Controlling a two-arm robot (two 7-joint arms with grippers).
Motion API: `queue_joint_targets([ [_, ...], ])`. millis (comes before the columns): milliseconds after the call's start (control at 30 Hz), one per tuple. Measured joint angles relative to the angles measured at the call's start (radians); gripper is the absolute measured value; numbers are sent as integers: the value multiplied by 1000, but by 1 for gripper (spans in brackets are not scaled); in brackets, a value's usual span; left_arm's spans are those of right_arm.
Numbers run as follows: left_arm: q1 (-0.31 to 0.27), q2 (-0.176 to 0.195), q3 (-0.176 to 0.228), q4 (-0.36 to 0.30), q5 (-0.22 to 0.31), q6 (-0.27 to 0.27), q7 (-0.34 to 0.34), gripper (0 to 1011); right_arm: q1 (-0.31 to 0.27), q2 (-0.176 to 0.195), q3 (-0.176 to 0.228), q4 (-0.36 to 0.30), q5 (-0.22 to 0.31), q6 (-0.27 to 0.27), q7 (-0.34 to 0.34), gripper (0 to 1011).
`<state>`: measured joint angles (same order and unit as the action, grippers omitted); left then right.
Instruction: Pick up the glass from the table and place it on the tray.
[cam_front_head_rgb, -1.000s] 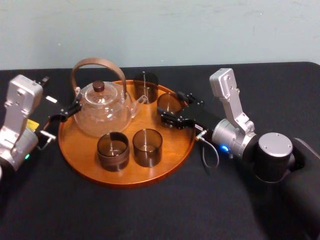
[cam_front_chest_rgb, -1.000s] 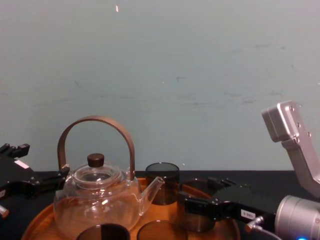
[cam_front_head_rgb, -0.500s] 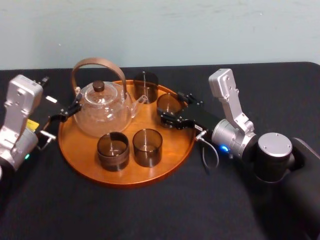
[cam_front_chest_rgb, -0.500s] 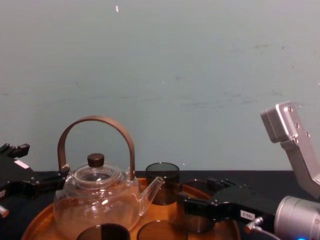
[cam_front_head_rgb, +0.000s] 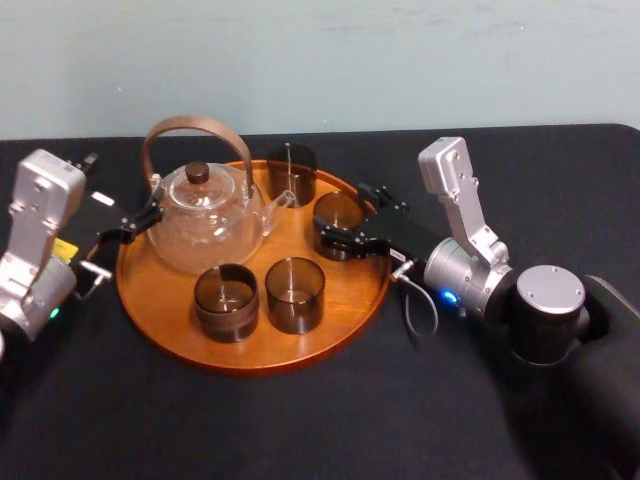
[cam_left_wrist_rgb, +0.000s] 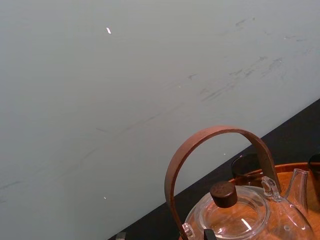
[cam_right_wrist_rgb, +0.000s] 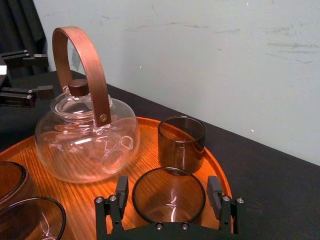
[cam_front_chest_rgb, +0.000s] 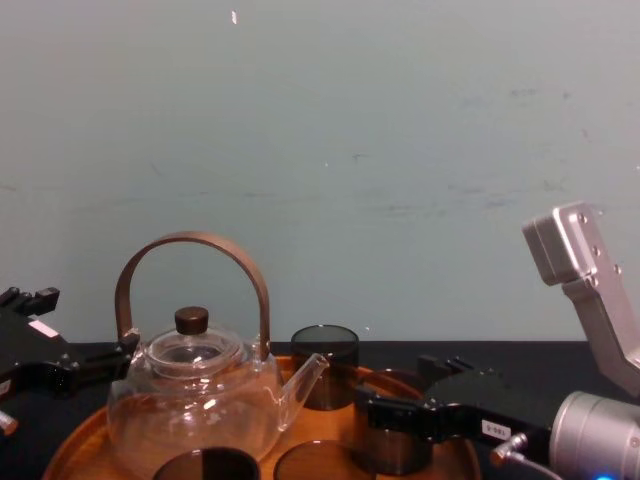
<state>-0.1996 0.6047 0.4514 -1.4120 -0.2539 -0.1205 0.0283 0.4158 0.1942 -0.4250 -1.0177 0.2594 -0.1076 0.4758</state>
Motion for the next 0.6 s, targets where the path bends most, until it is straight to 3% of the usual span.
queue_joint_targets([
  [600, 0, 0, 0, 0, 0, 0, 0, 1009, -4, 0, 7, -3, 11, 3, 2, 1002],
])
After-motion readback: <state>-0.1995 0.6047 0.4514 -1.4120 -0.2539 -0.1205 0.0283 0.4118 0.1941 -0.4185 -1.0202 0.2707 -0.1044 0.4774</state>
